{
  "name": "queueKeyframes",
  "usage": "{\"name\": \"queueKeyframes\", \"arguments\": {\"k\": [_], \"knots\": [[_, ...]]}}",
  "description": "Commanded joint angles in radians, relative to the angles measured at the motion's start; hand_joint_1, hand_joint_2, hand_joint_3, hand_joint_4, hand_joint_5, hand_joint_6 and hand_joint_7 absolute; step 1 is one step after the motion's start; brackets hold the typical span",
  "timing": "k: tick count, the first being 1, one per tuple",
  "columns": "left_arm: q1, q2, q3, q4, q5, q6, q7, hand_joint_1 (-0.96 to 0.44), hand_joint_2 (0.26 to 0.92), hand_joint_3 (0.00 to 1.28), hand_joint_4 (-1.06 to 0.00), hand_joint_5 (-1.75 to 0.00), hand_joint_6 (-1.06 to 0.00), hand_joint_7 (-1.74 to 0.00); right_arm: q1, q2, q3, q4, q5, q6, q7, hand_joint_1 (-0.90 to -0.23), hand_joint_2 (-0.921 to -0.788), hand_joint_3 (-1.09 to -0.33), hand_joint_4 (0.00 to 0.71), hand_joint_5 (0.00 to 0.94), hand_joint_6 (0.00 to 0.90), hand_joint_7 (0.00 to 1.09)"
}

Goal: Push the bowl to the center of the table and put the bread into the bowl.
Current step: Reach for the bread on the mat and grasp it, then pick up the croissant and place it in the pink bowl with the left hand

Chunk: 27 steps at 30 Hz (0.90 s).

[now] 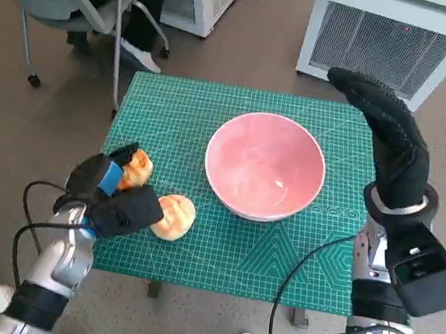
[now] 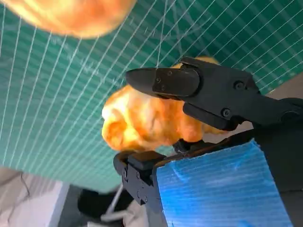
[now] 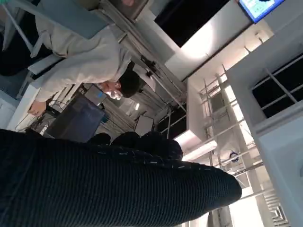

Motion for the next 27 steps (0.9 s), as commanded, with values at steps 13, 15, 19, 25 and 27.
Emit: {"name": "queueKeyframes", "arguments": {"k": [13, 15, 19, 25, 27], "knots": [[-0.014, 0.001, 0.056, 0.118, -0.092, -0.128, 0.098, 0.0, 0.92, 0.09, -0.63, -1.4, -0.67, -0.94, 0.005, -0.005, 0.011, 0.032, 0.046, 0.006, 0.053, -0.573, -0.921, -0.755, 0.266, 0.0, 0.177, 0.3], [-0.014, 0.004, 0.059, 0.119, -0.1, -0.139, 0.1, 0.0, 0.919, 0.09, -0.64, -1.39, -0.68, -0.94, 0.005, -0.002, 0.011, 0.032, 0.048, 0.005, 0.056, -0.575, -0.921, -0.755, 0.266, 0.0, 0.175, 0.31], [-0.012, 0.008, 0.065, 0.109, -0.111, -0.152, 0.099, 0.0, 0.92, 0.07, -0.68, -1.34, -0.68, -0.94, 0.004, 0.0, 0.012, 0.03, 0.052, 0.011, 0.06, -0.579, -0.921, -0.753, 0.264, 0.0, 0.171, 0.31], [-0.006, 0.019, 0.082, 0.039, -0.119, -0.155, 0.085, 0.0, 0.92, 0.07, -0.69, -1.32, -0.66, -0.97, 0.005, 0.0, 0.012, 0.023, 0.054, 0.017, 0.063, -0.57, -0.921, -0.755, 0.26, 0.0, 0.166, 0.32], [-0.003, 0.023, 0.09, -0.01, -0.119, -0.151, 0.082, 0.0, 0.92, 0.07, -0.69, -1.3, -0.64, -1.0, 0.006, -0.002, 0.011, 0.019, 0.052, 0.02, 0.061, -0.569, -0.921, -0.756, 0.26, 0.0, 0.164, 0.33]]}}
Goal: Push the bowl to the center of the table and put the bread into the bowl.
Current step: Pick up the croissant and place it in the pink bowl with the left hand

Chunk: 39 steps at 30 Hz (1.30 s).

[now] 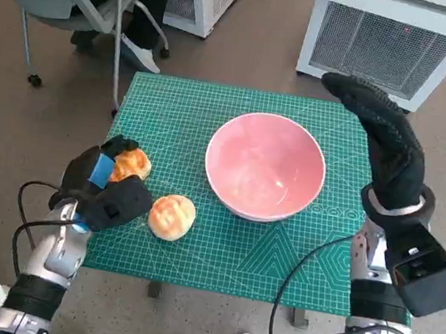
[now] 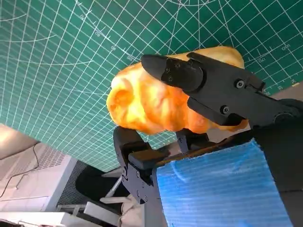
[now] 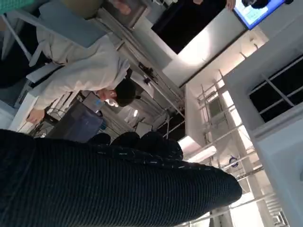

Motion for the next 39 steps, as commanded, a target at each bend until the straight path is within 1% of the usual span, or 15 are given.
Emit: {"name": "queueKeyframes", "arguments": {"k": [1, 4, 10, 16, 21, 24, 30, 34, 39], "knots": [[0.009, 0.02, 0.027, -0.115, -0.008, -0.002, -0.009, 0.0, 0.92, 0.07, -0.7, -1.29, -0.64, -1.01, 0.008, -0.004, 0.003, -0.001, 0.008, 0.019, 0.009, -0.569, -0.921, -0.756, 0.26, 0.0, 0.164, 0.33], [0.01, 0.02, 0.035, -0.16, -0.006, 0.001, -0.008, 0.0, 0.92, 0.07, -0.71, -1.24, -0.62, -1.07, 0.007, -0.006, 0.001, -0.003, 0.008, 0.02, 0.01, -0.57, -0.921, -0.756, 0.26, 0.0, 0.161, 0.33], [0.0, 0.011, 0.057, -0.289, 0.008, -0.02, 0.018, 0.0, 0.92, 0.07, -0.75, -1.12, -0.57, -1.19, 0.009, -0.009, -0.002, -0.006, 0.003, 0.015, 0.008, -0.572, -0.921, -0.755, 0.26, 0.0, 0.157, 0.34], [-0.036, -0.005, 0.057, -0.391, 0.021, -0.035, 0.024, 0.0, 0.92, 0.06, -0.77, -1.06, -0.57, -1.23, 0.011, -0.013, -0.005, -0.007, -0.004, 0.009, 0.002, -0.562, -0.921, -0.754, 0.26, 0.0, 0.152, 0.35], [-0.088, -0.029, 0.025, -0.446, 0.05, -0.043, 0.02, 0.0, 0.92, 0.05, -0.78, -1.04, -0.59, -1.23, 0.012, -0.018, -0.007, -0.009, -0.009, 0.007, -0.002, -0.558, -0.921, -0.754, 0.26, 0.0, 0.148, 0.36], [-0.122, -0.045, 0.0, -0.458, 0.067, -0.046, 0.013, 0.0, 0.92, 0.04, -0.78, -1.04, -0.59, -1.22, 0.014, -0.02, -0.008, -0.012, -0.012, 0.006, -0.006, -0.56, -0.921, -0.754, 0.261, 0.0, 0.146, 0.36], [-0.2, -0.075, -0.061, -0.456, 0.09, -0.062, -0.028, 0.0, 0.92, 0.04, -0.79, -1.05, -0.58, -1.21, 0.019, -0.022, -0.008, -0.021, -0.016, 0.01, -0.012, -0.568, -0.921, -0.752, 0.261, 0.001, 0.141, 0.37], [-0.251, -0.102, -0.107, -0.42, 0.095, -0.079, -0.052, 0.0, 0.92, 0.04, -0.79, -1.04, -0.58, -1.22, 0.023, -0.022, -0.008, -0.027, -0.022, 0.011, -0.02, -0.57, -0.921, -0.752, 0.262, 0.001, 0.138, 0.38], [-0.306, -0.138, -0.162, -0.333, 0.094, -0.133, -0.069, 0.0, 0.92, 0.04, -0.79, -1.04, -0.58, -1.22, 0.036, -0.025, -0.006, -0.049, -0.033, 0.013, -0.034, -0.571, -0.921, -0.752, 0.263, 0.001, 0.136, 0.38]]}}
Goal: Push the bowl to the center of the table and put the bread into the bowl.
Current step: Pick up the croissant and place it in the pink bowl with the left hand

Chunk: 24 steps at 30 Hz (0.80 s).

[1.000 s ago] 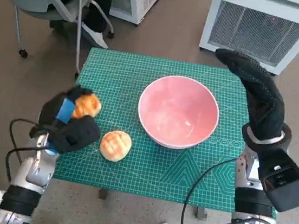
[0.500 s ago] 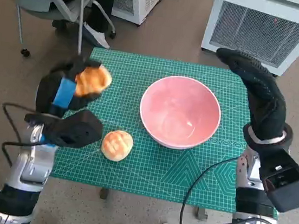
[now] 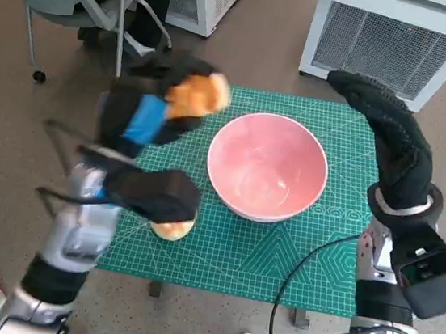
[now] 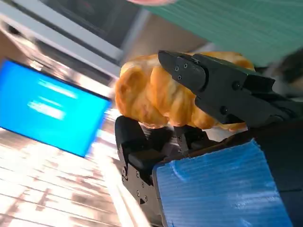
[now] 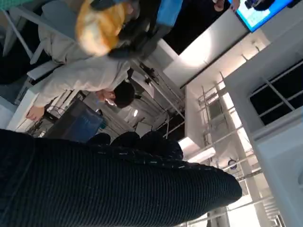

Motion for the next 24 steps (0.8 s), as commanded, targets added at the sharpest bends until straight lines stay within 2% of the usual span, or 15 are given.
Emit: {"name": "queueKeyframes", "arguments": {"k": [1, 9, 15, 18, 21, 22, 23, 24], "knots": [[-0.053, -0.029, -0.048, 0.081, 0.001, -0.056, -0.021, 0.0, 0.92, 0.04, -0.79, -1.04, -0.58, -1.22, 0.032, -0.006, 0.001, -0.022, -0.02, 0.01, -0.015, -0.573, -0.921, -0.752, 0.263, 0.001, 0.135, 0.38], [-0.156, -0.061, -0.108, 0.341, -0.03, -0.212, -0.057, 0.0, 0.921, 0.07, -0.76, -1.07, -0.56, -1.25, 0.053, -0.016, 0.002, -0.067, -0.017, 0.029, -0.024, -0.578, -0.921, -0.752, 0.263, 0.001, 0.13, 0.39], [-0.21, -0.075, -0.125, 0.497, -0.056, -0.304, -0.09, 0.0, 0.921, 0.12, -0.69, -1.12, -0.51, -1.32, 0.068, -0.02, 0.001, -0.095, -0.017, 0.043, -0.033, -0.577, -0.921, -0.753, 0.262, 0.0, 0.125, 0.4], [-0.237, -0.081, -0.129, 0.591, -0.096, -0.352, -0.163, 0.0, 0.921, 0.17, -0.63, -1.19, -0.46, -1.37, 0.08, -0.02, -0.001, -0.115, -0.02, 0.051, -0.042, -0.577, -0.921, -0.753, 0.26, 0.0, 0.12, 0.4], [-0.258, -0.076, -0.129, 0.66, -0.143, -0.385, -0.265, 0.0, 0.921, 0.29, -0.5, -1.36, -0.31, -1.48, 0.091, -0.019, -0.002, -0.133, -0.029, 0.056, -0.056, -0.578, -0.921, -0.754, 0.259, 0.0, 0.115, 0.41], [-0.264, -0.074, -0.129, 0.676, -0.155, -0.391, -0.297, -0.03, 0.915, 0.28, -0.42, -1.02, -0.28, -1.16, 0.094, -0.019, -0.002, -0.138, -0.031, 0.058, -0.059, -0.577, -0.921, -0.754, 0.259, 0.0, 0.114, 0.41], [-0.269, -0.072, -0.129, 0.686, -0.162, -0.396, -0.315, -0.05, 0.917, 0.26, -0.42, -0.69, -0.31, -0.85, 0.096, -0.019, -0.002, -0.142, -0.032, 0.06, -0.062, -0.577, -0.921, -0.754, 0.258, 0.0, 0.112, 0.41], [-0.278, -0.067, -0.133, 0.699, -0.17, -0.392, -0.357, -0.05, 0.918, 0.26, -0.43, -0.56, -0.34, -0.73, 0.098, -0.019, -0.002, -0.145, -0.035, 0.06, -0.066, -0.576, -0.921, -0.754, 0.258, 0.0, 0.111, 0.41]]}}
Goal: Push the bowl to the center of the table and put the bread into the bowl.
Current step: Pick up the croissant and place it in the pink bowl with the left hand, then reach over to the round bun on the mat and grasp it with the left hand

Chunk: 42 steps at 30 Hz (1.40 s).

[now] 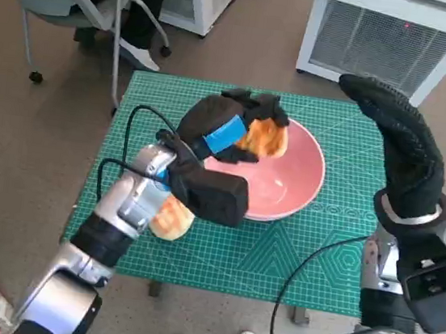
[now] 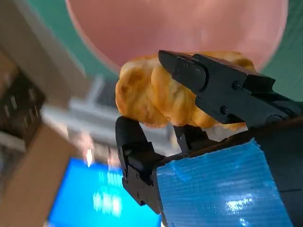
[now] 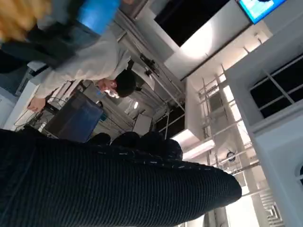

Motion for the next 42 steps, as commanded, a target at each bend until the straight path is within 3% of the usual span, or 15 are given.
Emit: {"name": "queueKeyframes", "arguments": {"k": [1, 2, 5, 9, 15, 22, 31, 42], "knots": [[-0.053, 0.015, -0.012, 0.066, -0.048, -0.016, -0.153, -0.09, 0.919, 0.24, -0.36, -0.36, -0.33, -0.52, 0.035, -0.007, -0.003, -0.019, -0.03, 0.014, -0.02, -0.575, -0.921, -0.755, 0.258, 0.0, 0.11, 0.42], [-0.059, 0.019, -0.015, 0.071, -0.052, -0.012, -0.182, -0.14, 0.92, 0.23, -0.29, -0.23, -0.32, -0.38, 0.037, -0.008, -0.003, -0.022, -0.032, 0.014, -0.023, -0.573, -0.921, -0.755, 0.258, 0.0, 0.108, 0.42], [-0.053, 0.032, -0.011, 0.048, -0.056, -0.005, -0.23, -0.23, 0.921, 0.2, -0.19, -0.07, -0.28, -0.19, 0.042, -0.008, -0.005, -0.028, -0.04, 0.014, -0.031, -0.572, -0.921, -0.756, 0.258, 0.0, 0.105, 0.42], [-0.014, 0.047, 0.008, -0.013, -0.054, -0.021, -0.218, -0.34, 0.921, 0.17, -0.12, -0.02, -0.25, -0.1, 0.046, -0.008, -0.004, -0.032, -0.045, 0.018, -0.041, -0.577, -0.921, -0.756, 0.257, 0.0, 0.1, 0.43], [0.056, 0.086, 0.041, -0.108, -0.05, -0.094, -0.144, -0.41, 0.921, 0.17, -0.09, 0.0, -0.24, -0.07, 0.051, -0.006, 0.001, -0.037, -0.045, 0.024, -0.047, -0.585, -0.921, -0.756, 0.256, 0.0, 0.092, 0.45], [0.157, 0.156, 0.124, -0.26, -0.116, -0.165, -0.131, -0.4, 0.921, 0.13, -0.12, -0.01, -0.27, -0.07, 0.057, -0.003, 0.005, -0.046, -0.039, 0.035, -0.045, -0.585, -0.921, -0.756, 0.254, 0.0, 0.086, 0.46], [0.349, 0.267, 0.26, -0.529, -0.232, -0.194, -0.166, -0.38, 0.921, 0.06, -0.26, -0.02, -0.4, -0.07, 0.065, 0.001, 0.009, -0.055, -0.031, 0.037, -0.042, -0.585, -0.921, -0.757, 0.254, 0.0, 0.077, 0.47], [0.549, 0.379, 0.364, -0.667, -0.285, -0.196, -0.207, -0.37, 0.92, 0.03, -0.32, -0.02, -0.47, -0.07, 0.063, 0.007, 0.013, -0.055, -0.022, 0.038, -0.038, -0.593, -0.921, -0.755, 0.254, 0.0, 0.068, 0.49]]}}
